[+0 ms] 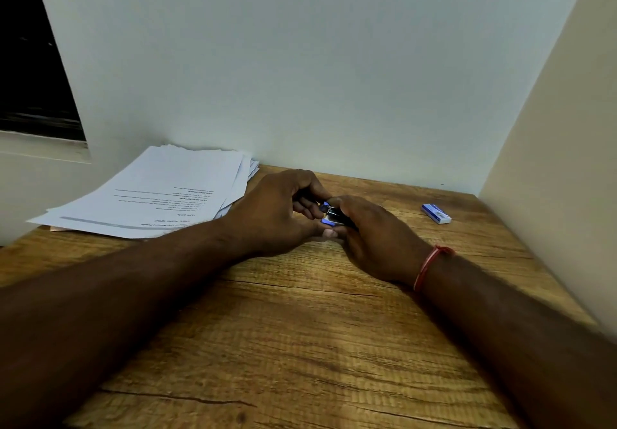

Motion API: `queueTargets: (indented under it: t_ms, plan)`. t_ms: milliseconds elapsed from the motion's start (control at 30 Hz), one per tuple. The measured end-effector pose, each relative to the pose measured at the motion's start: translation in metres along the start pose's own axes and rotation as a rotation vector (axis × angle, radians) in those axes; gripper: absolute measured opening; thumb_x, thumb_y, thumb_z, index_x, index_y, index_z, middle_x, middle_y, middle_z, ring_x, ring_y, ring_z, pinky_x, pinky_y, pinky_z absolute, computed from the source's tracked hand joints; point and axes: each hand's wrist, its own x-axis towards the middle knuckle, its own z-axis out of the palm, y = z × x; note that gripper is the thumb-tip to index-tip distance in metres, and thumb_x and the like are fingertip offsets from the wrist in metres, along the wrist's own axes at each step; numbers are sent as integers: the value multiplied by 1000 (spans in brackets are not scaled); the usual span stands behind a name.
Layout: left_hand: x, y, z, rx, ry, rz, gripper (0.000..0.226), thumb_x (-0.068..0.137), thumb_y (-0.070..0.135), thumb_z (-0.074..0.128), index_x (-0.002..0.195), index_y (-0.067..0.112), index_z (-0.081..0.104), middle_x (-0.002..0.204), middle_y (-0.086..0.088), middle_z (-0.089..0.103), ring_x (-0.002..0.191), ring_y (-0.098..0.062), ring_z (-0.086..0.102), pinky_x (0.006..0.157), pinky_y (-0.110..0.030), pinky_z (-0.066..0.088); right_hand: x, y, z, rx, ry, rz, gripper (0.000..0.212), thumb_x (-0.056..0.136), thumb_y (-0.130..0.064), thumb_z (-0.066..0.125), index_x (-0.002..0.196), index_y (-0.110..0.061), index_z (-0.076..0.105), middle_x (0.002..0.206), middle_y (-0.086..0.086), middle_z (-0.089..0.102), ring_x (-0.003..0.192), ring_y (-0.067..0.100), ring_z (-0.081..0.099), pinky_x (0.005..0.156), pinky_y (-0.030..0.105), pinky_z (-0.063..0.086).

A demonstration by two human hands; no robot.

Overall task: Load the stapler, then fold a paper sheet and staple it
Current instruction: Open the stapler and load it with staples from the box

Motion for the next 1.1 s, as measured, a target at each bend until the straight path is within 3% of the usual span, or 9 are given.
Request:
queueTargets:
  t_ms: [167, 300, 500, 733, 900, 1100]
  plan:
    - [-1, 0, 1, 17, 11, 7, 47, 73, 21, 106, 110, 23, 79, 99, 7, 82, 94, -12, 81, 89, -43, 69, 0, -2, 0, -11, 4, 6, 44, 106, -33, 70, 145, -20, 56, 132, 3, 68, 108, 18, 64, 87, 36, 56]
    - [0, -1, 3, 22, 21, 10, 46, 73, 22, 106, 111, 22, 79, 101, 7, 82, 94, -13, 81, 87, -44, 70, 0, -3, 0, -16, 9, 21, 44, 104, -25, 72, 144, -17, 57, 131, 5, 68, 103, 14, 58, 82, 29, 45]
    - [-4, 2, 6, 14, 54, 11, 44, 75, 12, 103, 111, 17, 78, 100, 8, 79, 94, -8, 80, 88, -36, 68, -1, -2, 1, -27, 28, 12, 44, 104, -31, 72, 143, -21, 56, 129, 2, 68, 108, 20, 64, 86, 39, 57]
    - [-8, 4, 9, 28, 95, 47, 42, 76, 8, 101, 104, 24, 75, 99, 8, 77, 93, -9, 79, 89, -34, 67, -2, -6, 0, -38, 31, 35, 45, 105, -37, 69, 145, -20, 57, 129, 1, 68, 107, 17, 63, 84, 30, 51]
    - [-6, -2, 12, 41, 109, 72, 39, 78, 8, 99, 109, 16, 78, 101, 6, 77, 93, -10, 78, 90, -37, 67, -2, -8, -2, -39, 16, 59, 50, 105, -41, 67, 149, -19, 55, 134, 3, 67, 111, 19, 63, 88, 34, 55]
    - [-5, -7, 13, 36, 119, 84, 37, 79, 6, 97, 110, 13, 77, 101, 4, 76, 94, -11, 78, 91, -38, 67, -2, -9, -2, -58, 12, 61, 47, 104, -33, 71, 146, -18, 56, 131, 4, 67, 103, 12, 55, 83, 29, 47]
